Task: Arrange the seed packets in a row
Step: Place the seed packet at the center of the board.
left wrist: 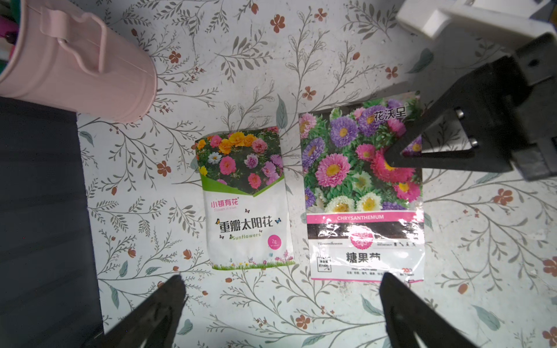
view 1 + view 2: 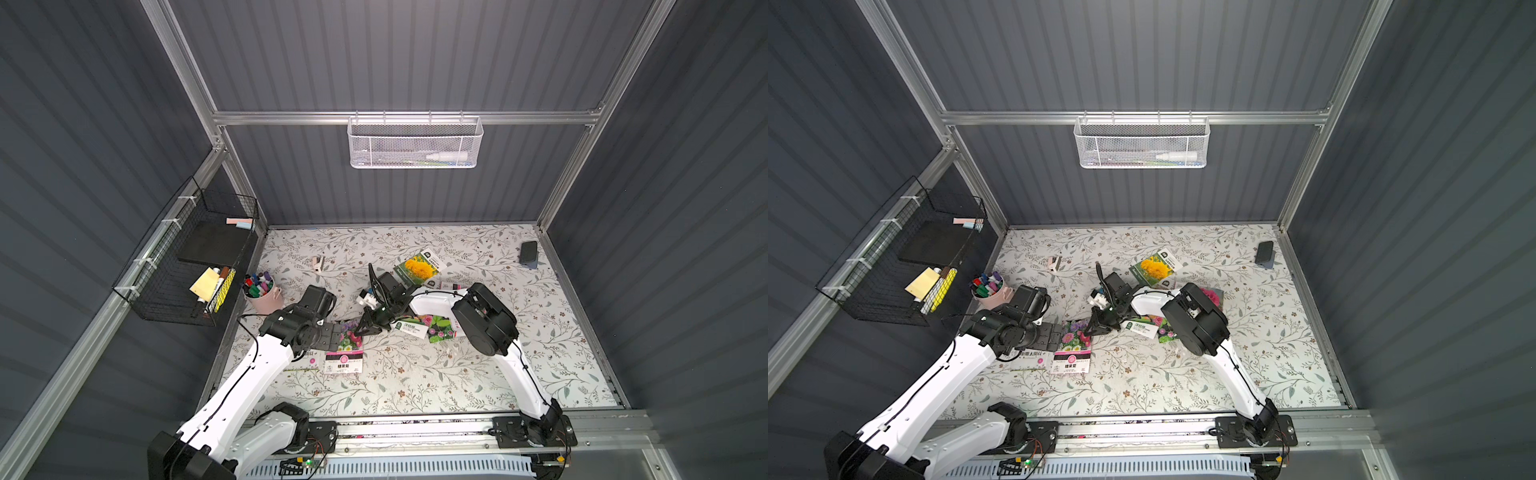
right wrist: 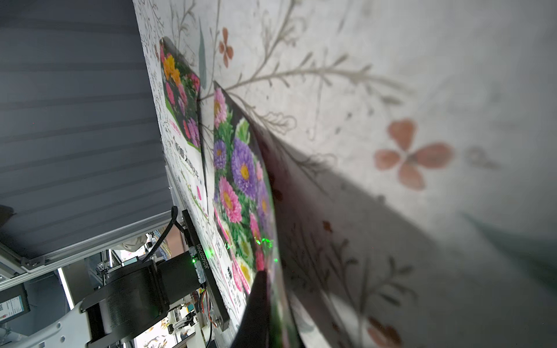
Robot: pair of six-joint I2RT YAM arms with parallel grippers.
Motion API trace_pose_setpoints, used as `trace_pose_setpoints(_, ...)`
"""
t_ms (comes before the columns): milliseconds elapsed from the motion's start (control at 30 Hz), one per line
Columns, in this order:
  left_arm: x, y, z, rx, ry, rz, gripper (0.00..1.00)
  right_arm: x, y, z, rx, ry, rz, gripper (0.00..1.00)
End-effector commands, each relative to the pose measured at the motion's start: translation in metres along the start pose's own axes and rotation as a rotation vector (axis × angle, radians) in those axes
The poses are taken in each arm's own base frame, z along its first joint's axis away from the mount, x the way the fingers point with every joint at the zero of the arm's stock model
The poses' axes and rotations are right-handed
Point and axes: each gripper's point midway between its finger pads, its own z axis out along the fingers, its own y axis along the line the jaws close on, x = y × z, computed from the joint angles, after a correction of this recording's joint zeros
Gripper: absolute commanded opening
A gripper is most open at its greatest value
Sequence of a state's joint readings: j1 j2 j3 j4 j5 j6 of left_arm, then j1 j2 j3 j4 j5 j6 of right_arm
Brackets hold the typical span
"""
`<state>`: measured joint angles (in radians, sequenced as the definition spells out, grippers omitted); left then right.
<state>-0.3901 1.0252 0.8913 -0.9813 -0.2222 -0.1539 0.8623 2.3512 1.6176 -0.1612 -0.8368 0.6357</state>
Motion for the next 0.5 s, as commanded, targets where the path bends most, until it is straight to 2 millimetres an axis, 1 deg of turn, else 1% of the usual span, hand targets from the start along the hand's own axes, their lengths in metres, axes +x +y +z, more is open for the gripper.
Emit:
trace_pose_setpoints(0, 0.001, -0.001, 0.001, 0.016, -0.001, -0.031, 0.99, -0.002, 0.001, 0.002, -0.008, 0.014, -0.004, 0.01)
trace_pose_setpoints(200, 0.002, -0.001, 0.002, 0.019, 0.002, -0.042, 0.99, -0.009, 0.005, 0.004, -0.02, -0.001, 0.0, 0.01)
trace_pose_setpoints(467, 0.002, -0.001, 0.004, 0.026, 0.008, -0.059, 0.99, -0.014, 0.012, 0.008, -0.028, -0.013, -0.001, 0.07)
